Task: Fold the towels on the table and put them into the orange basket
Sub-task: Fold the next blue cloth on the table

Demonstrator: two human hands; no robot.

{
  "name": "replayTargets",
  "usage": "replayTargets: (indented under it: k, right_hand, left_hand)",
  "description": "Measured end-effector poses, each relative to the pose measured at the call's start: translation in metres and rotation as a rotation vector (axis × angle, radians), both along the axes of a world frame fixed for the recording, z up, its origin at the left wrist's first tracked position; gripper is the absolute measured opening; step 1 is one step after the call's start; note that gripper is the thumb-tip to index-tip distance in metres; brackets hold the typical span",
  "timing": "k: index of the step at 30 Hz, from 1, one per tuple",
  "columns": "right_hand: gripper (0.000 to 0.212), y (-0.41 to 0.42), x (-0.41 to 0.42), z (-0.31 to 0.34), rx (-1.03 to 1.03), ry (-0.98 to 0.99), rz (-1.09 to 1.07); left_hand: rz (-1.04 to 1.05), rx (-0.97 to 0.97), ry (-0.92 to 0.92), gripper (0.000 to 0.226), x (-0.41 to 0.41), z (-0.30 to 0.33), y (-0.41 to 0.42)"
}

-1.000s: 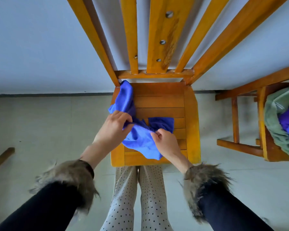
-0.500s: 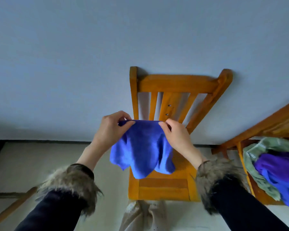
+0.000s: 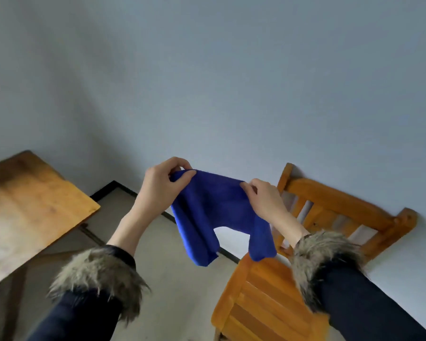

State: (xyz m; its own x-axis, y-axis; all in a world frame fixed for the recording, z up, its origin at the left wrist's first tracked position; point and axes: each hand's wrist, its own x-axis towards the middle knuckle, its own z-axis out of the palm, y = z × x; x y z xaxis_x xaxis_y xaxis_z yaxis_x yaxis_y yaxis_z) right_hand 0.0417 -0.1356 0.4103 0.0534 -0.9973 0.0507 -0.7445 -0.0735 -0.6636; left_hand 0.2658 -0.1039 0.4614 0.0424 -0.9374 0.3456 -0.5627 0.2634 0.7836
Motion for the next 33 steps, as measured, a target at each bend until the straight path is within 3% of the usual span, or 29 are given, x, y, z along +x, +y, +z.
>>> replayTargets:
  k: [6, 10, 16, 19, 23, 27, 33]
  right_hand:
    - [0.035, 0.006, 0.109, 0.019, -0.074, 0.036, 0.185]
    - [0.030, 0.017, 0.205, 0.024, -0.066, -0.051, 0.273]
    - [0.021, 0.037, 0.352, 0.018, -0.028, -0.105, 0.392]
    - [0.023, 0.050, 0.423, 0.011, -0.039, -0.125, 0.440]
    - [0.026, 0.058, 0.488, 0.002, -0.058, -0.117, 0.444]
    - [0.039, 0.051, 0.533, 0.006, -0.136, -0.022, 0.467]
    - [0.020, 0.020, 0.604, 0.001, -0.124, 0.087, 0.597]
  left_hand:
    - [0.244, -0.133, -0.024, 0.010, 0.109, 0.024, 0.065]
    - [0.391, -0.156, -0.076, 0.009, 0.198, 0.021, 0.111]
    - [0.495, 0.069, -0.275, 0.011, 0.338, -0.002, 0.179]
    - [0.575, 0.185, -0.279, 0.013, 0.401, -0.012, 0.209]
    - [0.713, 0.203, -0.273, 0.024, 0.464, -0.022, 0.231]
    - [0.793, 0.190, -0.251, 0.007, 0.516, -0.026, 0.234]
    - [0.904, 0.214, -0.205, 0.009, 0.584, -0.047, 0.217]
